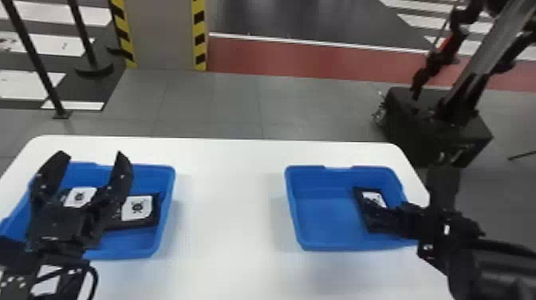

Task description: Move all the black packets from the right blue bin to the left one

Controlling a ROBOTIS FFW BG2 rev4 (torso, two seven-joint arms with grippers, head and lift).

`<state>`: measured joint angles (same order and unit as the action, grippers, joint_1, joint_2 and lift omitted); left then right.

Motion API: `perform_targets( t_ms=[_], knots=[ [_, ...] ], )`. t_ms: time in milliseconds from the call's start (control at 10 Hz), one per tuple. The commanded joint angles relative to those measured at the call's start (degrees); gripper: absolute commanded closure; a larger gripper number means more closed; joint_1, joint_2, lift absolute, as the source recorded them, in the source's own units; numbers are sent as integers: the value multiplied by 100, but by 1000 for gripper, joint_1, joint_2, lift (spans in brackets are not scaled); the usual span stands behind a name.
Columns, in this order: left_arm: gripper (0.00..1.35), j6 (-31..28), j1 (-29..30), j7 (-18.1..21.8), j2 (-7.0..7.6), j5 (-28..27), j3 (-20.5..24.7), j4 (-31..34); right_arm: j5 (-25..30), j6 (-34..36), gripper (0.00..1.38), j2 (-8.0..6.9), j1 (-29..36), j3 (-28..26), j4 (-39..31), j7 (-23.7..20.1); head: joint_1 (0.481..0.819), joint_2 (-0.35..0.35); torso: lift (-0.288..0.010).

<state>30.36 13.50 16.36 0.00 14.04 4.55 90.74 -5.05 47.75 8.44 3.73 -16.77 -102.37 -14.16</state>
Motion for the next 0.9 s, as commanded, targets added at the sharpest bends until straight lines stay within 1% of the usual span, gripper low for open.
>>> perform_targets(
  t_ms=[0, 100, 200, 500, 600, 800],
  knots=[
    [124, 1, 27, -1, -15, 11, 2, 3, 13, 5, 214, -62, -190, 42, 260, 115, 695, -147, -110],
    [124, -13, 27, -1, -15, 2, -7, 17, -14, 19, 216, -79, -274, 42, 429, 168, 695, -144, -110],
    [124, -27, 27, -1, -15, -7, -7, 17, -58, 5, 216, -44, -359, 60, 626, 159, 695, -143, -110],
    [124, -55, 41, -1, -15, -7, -7, 17, -216, 19, 216, -35, -331, 69, 794, 159, 695, -139, -110],
    [124, -41, 41, -1, -15, -7, -7, 17, -207, 48, 216, -53, -303, 69, 780, 168, 695, -137, -110],
    [128, -69, 41, -1, -15, -7, -7, 17, -198, 188, 226, -79, -162, 69, 569, 344, 695, -137, -110]
  ],
)
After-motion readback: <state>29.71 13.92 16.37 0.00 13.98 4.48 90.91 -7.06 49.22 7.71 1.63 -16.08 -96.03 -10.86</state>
